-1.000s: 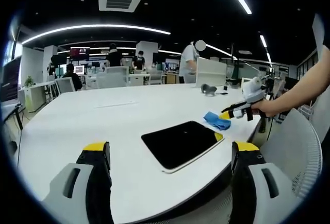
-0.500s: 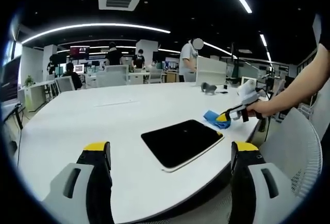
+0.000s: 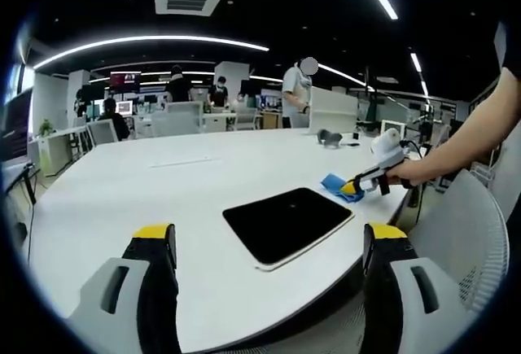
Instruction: Wipe the mirror surface with the cleaning cloth until all visible marks leave the cleaned area.
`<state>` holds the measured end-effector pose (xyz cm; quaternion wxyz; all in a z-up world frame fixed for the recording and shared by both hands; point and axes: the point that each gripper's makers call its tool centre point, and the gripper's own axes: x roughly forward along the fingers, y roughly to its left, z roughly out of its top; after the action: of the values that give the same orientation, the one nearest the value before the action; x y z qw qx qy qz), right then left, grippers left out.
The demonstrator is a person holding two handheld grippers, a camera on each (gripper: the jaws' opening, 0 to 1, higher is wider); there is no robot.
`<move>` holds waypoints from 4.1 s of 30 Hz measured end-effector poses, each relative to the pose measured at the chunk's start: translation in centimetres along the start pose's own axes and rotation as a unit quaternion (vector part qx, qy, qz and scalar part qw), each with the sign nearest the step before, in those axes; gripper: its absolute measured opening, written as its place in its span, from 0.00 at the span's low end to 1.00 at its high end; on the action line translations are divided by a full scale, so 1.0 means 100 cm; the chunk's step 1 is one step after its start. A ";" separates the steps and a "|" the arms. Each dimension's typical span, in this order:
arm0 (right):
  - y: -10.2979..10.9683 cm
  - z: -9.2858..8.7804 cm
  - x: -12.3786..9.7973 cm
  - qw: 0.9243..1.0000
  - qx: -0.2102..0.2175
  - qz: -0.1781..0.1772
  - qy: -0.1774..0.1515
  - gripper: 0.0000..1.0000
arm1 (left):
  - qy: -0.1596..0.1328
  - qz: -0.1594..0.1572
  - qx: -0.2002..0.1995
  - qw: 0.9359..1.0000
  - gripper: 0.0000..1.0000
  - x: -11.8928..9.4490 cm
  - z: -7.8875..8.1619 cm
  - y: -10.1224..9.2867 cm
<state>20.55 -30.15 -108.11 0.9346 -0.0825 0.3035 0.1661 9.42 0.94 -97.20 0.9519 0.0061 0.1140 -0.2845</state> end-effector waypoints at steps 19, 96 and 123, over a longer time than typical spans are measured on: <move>-0.001 0.045 0.001 0.996 0.091 -0.014 -0.015 0.01 | -0.003 0.004 -0.001 1.000 0.93 -0.002 0.002 0.000; 0.096 0.066 0.082 0.995 -0.064 -0.012 0.075 0.01 | -0.008 -0.010 -0.006 1.000 0.92 -0.003 0.003 -0.004; 0.169 0.088 0.103 0.993 -0.091 0.033 0.060 0.01 | -0.007 -0.016 -0.007 1.000 0.92 -0.003 0.004 -0.007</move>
<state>27.02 -9.45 -108.13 0.8971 -0.1673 0.3454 0.2190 8.84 0.47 -96.70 0.9481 -0.0048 0.1094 -0.2987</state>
